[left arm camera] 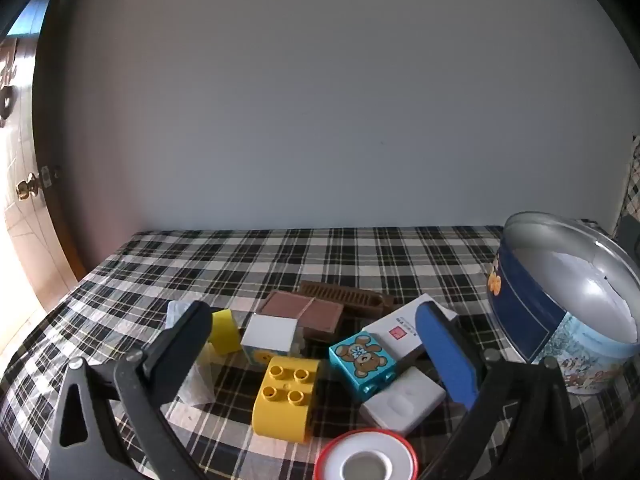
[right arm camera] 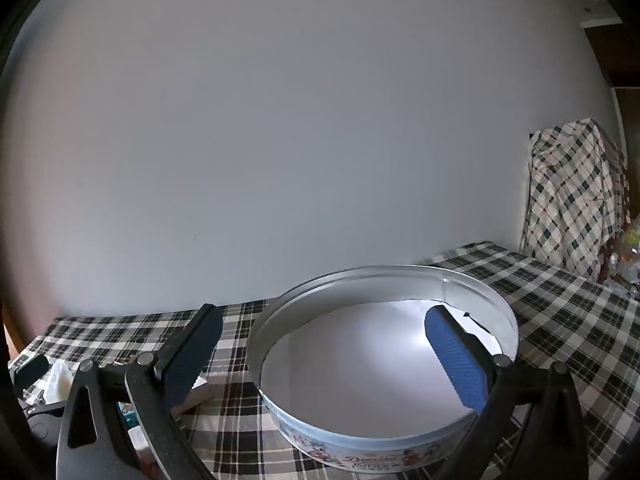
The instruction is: Organize rigid objects
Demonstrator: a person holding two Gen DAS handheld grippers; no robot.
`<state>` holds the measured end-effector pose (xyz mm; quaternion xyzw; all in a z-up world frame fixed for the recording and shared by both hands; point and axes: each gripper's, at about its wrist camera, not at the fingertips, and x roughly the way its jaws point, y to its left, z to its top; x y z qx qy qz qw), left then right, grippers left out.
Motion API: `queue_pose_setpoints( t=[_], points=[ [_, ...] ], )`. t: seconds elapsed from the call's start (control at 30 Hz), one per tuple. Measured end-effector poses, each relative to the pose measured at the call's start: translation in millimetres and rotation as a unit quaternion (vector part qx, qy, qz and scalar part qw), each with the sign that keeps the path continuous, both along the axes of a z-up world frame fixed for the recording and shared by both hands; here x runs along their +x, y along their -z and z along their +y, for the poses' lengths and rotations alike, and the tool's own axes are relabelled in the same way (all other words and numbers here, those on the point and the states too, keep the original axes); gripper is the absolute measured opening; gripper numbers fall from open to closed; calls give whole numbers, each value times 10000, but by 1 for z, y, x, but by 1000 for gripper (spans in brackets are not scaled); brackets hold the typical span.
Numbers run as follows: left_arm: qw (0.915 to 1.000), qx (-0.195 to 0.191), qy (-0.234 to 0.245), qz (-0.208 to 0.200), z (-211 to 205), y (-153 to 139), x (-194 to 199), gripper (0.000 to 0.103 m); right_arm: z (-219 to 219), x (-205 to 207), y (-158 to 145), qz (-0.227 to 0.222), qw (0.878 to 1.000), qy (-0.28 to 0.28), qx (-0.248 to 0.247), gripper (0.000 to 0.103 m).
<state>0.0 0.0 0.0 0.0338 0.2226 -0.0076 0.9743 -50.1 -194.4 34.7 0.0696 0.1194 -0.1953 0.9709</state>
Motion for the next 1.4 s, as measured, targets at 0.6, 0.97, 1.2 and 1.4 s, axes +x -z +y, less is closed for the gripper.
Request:
queue_pose_setpoints(
  t=[0.6, 0.97, 1.2, 1.4],
  points=[
    [9999, -7, 116, 16, -4, 4, -4, 103, 6, -4, -6, -19, 9999, -35, -97, 102],
    [9999, -90, 97, 47, 0, 3, -3, 103, 8, -4, -6, -3, 9999, -75, -151, 102],
    [9999, -103, 83, 59, 0, 2, -3, 103, 9, -4, -6, 3, 9999, -90, -142, 102],
    [9999, -126, 70, 80, 0, 3, -3, 103, 9, -2, -5, 9, 9998, -101, -151, 102]
  ],
)
